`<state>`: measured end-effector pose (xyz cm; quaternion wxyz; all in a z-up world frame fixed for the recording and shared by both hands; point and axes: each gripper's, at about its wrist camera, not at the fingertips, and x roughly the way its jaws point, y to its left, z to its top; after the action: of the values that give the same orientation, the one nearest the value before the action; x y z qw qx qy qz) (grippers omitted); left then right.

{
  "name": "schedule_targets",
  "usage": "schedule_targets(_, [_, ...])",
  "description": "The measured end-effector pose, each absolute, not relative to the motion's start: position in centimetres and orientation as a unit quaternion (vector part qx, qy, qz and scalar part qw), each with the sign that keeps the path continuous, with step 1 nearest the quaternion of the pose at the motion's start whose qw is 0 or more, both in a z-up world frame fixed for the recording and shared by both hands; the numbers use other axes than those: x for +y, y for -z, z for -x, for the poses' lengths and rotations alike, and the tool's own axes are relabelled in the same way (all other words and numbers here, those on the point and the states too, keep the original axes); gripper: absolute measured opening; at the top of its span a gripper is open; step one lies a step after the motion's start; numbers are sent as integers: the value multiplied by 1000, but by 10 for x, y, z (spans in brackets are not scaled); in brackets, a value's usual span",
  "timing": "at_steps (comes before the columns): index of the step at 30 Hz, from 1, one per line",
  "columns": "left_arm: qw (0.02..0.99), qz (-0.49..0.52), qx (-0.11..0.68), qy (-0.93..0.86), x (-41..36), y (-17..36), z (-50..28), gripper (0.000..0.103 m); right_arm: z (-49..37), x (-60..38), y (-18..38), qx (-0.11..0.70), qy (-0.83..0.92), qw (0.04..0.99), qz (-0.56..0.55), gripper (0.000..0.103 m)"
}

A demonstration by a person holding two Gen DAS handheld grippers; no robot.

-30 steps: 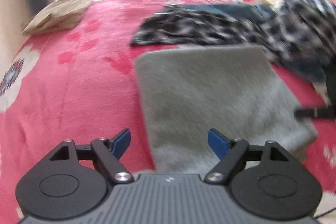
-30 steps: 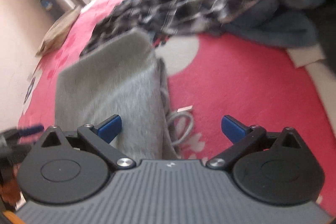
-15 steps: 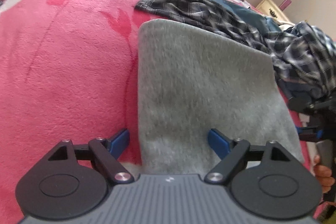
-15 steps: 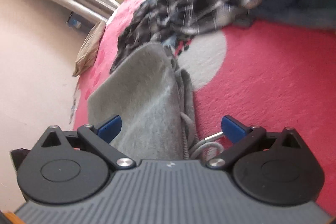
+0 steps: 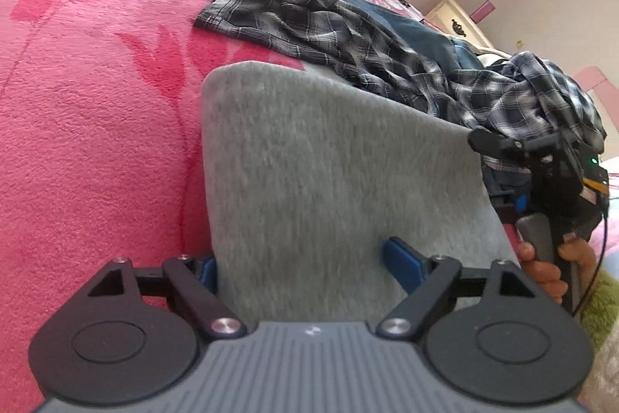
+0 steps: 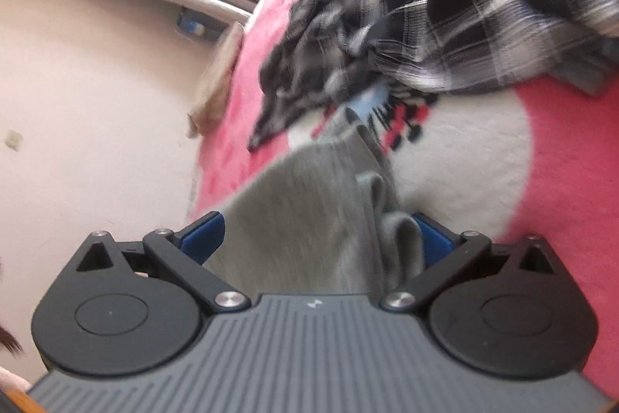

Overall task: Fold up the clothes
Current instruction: 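Grasp the folded sweatshirt edge with the right gripper, then grasp the folded grey sweatshirt with the left gripper while the right gripper holds it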

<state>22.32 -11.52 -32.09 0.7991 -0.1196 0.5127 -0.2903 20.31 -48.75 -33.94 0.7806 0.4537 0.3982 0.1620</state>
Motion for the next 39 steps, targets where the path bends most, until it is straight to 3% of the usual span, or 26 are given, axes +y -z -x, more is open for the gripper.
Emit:
schedule_targets(8, [789, 116, 516, 311, -102, 319, -215, 76, -169, -467, 332, 444, -230, 765, -406, 102])
schedule_targets(13, [775, 107, 521, 341, -100, 323, -212, 76, -144, -460, 331, 453, -255, 754, -402, 102])
schedule_targets(24, [768, 166, 512, 346, -114, 333, -234, 81, -188, -452, 345, 413, -290, 740, -444, 102])
schedule_targets(27, [759, 167, 516, 360, -106, 332, -230, 70, -186, -450, 346, 411, -292, 743, -441, 92])
schedule_targets(29, [743, 167, 527, 377, -96, 330, -226, 62, -176, -455, 345, 417, -293, 735, -447, 76])
schedule_targets(31, [731, 171, 536, 387, -89, 335, -223, 61, -169, -460, 346, 422, -294, 727, -456, 66])
schedule_targets(33, [732, 181, 538, 377, -91, 339, -224, 62, -165, -461, 350, 421, -288, 725, -462, 61])
schedule_targets(35, [737, 185, 534, 370, -102, 340, -226, 76, -168, -458, 352, 419, -271, 733, -462, 53])
schedule_targets(37, [752, 155, 528, 363, -117, 333, -221, 82, -168, -453, 350, 417, -252, 743, -459, 53])
schedule_targets(39, [767, 126, 522, 351, -128, 326, -215, 80, -164, -447, 344, 416, -229, 756, -451, 52])
